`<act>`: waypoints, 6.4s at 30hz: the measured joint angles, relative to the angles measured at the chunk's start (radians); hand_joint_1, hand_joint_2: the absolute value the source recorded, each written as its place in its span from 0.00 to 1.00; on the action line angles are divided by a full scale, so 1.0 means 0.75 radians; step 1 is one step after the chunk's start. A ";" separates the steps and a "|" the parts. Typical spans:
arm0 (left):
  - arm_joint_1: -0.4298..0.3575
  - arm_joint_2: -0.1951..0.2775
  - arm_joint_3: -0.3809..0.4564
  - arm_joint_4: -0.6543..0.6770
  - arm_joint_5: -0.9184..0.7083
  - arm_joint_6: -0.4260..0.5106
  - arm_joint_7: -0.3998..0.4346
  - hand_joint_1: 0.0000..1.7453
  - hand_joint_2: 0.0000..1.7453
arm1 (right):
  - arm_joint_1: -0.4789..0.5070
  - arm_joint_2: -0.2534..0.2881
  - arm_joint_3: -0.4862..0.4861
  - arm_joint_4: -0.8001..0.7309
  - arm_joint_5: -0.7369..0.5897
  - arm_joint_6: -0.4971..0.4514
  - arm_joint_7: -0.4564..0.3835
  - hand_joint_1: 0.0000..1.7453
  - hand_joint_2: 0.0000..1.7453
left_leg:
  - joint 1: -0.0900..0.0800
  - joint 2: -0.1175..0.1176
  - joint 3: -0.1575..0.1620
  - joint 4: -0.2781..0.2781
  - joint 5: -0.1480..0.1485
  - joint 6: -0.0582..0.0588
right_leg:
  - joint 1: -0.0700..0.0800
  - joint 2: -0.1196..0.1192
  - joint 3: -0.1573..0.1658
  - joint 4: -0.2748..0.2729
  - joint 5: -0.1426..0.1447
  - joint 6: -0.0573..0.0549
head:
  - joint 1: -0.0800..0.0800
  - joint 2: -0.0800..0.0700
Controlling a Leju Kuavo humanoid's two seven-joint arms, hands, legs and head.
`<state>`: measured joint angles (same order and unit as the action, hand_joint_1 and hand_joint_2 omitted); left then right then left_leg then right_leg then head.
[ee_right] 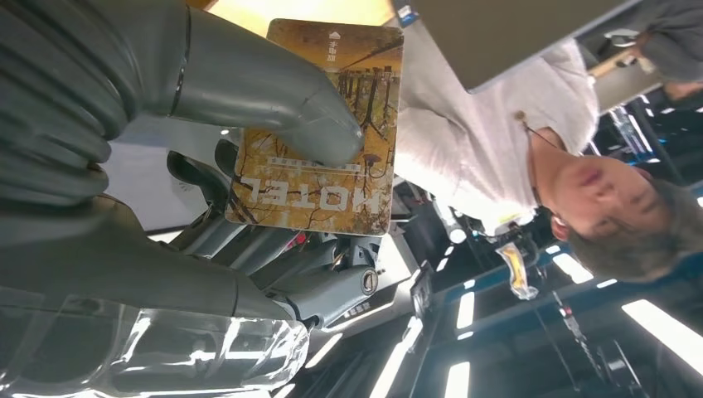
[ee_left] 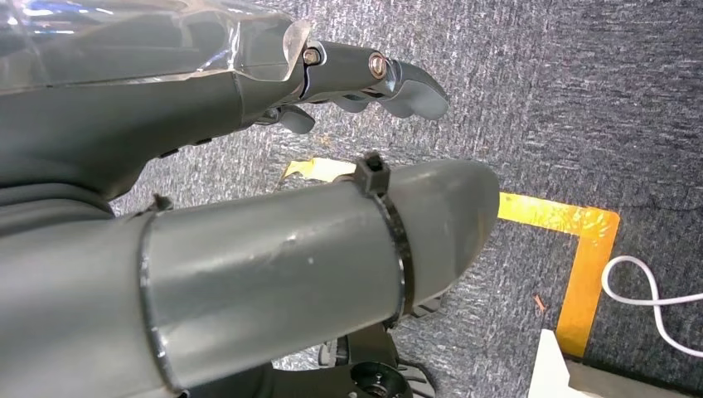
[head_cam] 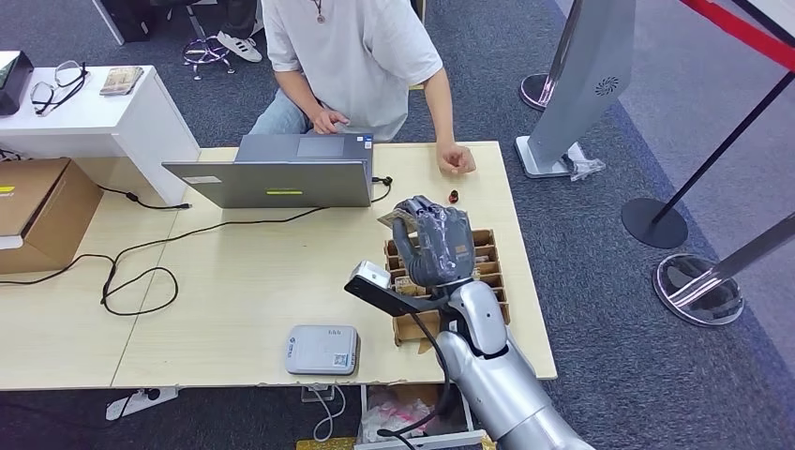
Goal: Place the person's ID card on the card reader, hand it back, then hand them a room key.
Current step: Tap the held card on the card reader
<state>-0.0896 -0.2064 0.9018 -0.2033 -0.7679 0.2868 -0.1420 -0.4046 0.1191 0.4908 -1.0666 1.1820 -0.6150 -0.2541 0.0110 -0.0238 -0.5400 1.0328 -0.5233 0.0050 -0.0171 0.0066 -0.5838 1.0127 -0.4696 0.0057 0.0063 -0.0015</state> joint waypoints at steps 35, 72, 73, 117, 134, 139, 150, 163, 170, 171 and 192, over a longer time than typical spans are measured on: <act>0.027 0.005 0.000 0.000 -0.005 -0.002 -0.020 0.00 0.00 | 0.223 -0.116 0.058 -0.363 -0.363 0.219 -0.145 1.00 1.00 | 0.000 0.000 0.000 0.000 0.000 0.000 | 0.000 0.000 0.000 0.000 0.000 0.000 | 0.000 0.000; 0.030 0.025 0.000 0.000 -0.048 -0.067 0.071 0.00 0.00 | -0.040 0.105 0.000 0.293 -1.217 0.648 -0.081 1.00 1.00 | 0.000 0.000 0.000 0.000 0.000 0.000 | 0.000 0.000 0.000 0.000 0.000 0.000 | 0.000 0.000; 0.030 0.025 0.000 0.000 -0.048 -0.066 0.072 0.00 0.00 | -0.051 0.109 0.000 0.316 -1.209 0.637 -0.081 1.00 1.00 | 0.000 0.000 0.000 0.000 0.000 0.000 | 0.000 0.000 0.000 0.000 0.000 0.000 | 0.000 0.000; 0.034 0.017 0.035 0.000 -0.011 -0.050 0.065 0.00 0.00 | 0.212 0.015 0.114 -0.010 -1.139 0.749 -0.027 1.00 1.00 | 0.000 0.000 0.000 0.000 -0.001 0.001 | 0.000 0.000 0.000 0.000 -0.001 0.000 | 0.000 0.000; 0.028 0.009 0.035 0.000 -0.027 -0.060 0.051 0.00 0.00 | 0.239 0.025 0.161 -0.024 -1.193 0.830 -0.017 1.00 1.00 | 0.000 0.000 0.000 0.000 -0.001 0.001 | 0.000 0.000 0.000 0.000 -0.001 0.000 | 0.000 0.000; 0.026 0.008 0.035 0.000 -0.029 -0.063 0.052 0.00 0.00 | 0.238 0.030 0.163 -0.016 -1.197 0.837 -0.010 1.00 1.00 | 0.000 0.000 0.000 0.000 -0.001 0.001 | 0.000 0.000 0.000 0.000 -0.001 0.000 | 0.000 0.000; 0.016 -0.003 0.035 0.000 -0.021 -0.051 0.064 0.00 0.00 | 0.174 0.070 0.166 0.180 -1.210 0.836 0.014 1.00 1.00 | 0.000 0.000 0.000 0.000 -0.001 0.001 | 0.000 0.000 0.000 0.000 -0.001 0.000 | 0.000 0.000; 0.016 -0.003 0.035 0.000 -0.022 -0.051 0.066 0.00 0.00 | 0.137 0.082 0.166 0.277 -1.178 0.754 0.044 1.00 1.00 | 0.000 0.000 0.000 0.000 -0.001 0.001 | 0.000 0.000 0.000 0.000 0.000 0.000 | 0.000 0.000; 0.016 -0.003 0.035 0.000 -0.023 -0.051 0.068 0.00 0.00 | 0.121 0.090 0.171 0.345 -1.093 0.650 0.119 1.00 1.00 | 0.000 0.000 0.000 0.000 -0.001 0.001 | 0.000 0.000 0.000 0.000 -0.001 0.000 | 0.000 0.000; 0.016 -0.003 0.035 0.000 -0.024 -0.051 0.068 0.00 0.00 | 0.121 0.091 0.171 0.349 -1.085 0.644 0.128 1.00 1.00 | 0.000 0.000 -0.001 0.000 -0.001 0.001 | 0.000 0.000 0.000 0.000 -0.001 0.000 | 0.000 0.000; 0.014 -0.003 0.035 0.000 -0.034 -0.056 0.092 0.00 0.00 | 0.023 0.179 0.187 0.431 -1.037 0.722 0.142 1.00 1.00 | 0.000 0.000 0.000 0.000 -0.001 0.001 | 0.000 0.000 0.000 0.000 -0.001 0.000 | 0.000 0.000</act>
<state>-0.0793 -0.2083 0.9281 -0.2033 -0.7935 0.2448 -0.0728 -0.3872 0.2530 0.6313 -0.7430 0.4040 -0.0734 -0.1473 0.0111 -0.0235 -0.5403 1.0326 -0.5238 0.0055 -0.0170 0.0067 -0.5839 1.0127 -0.4700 0.0059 0.0064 -0.0015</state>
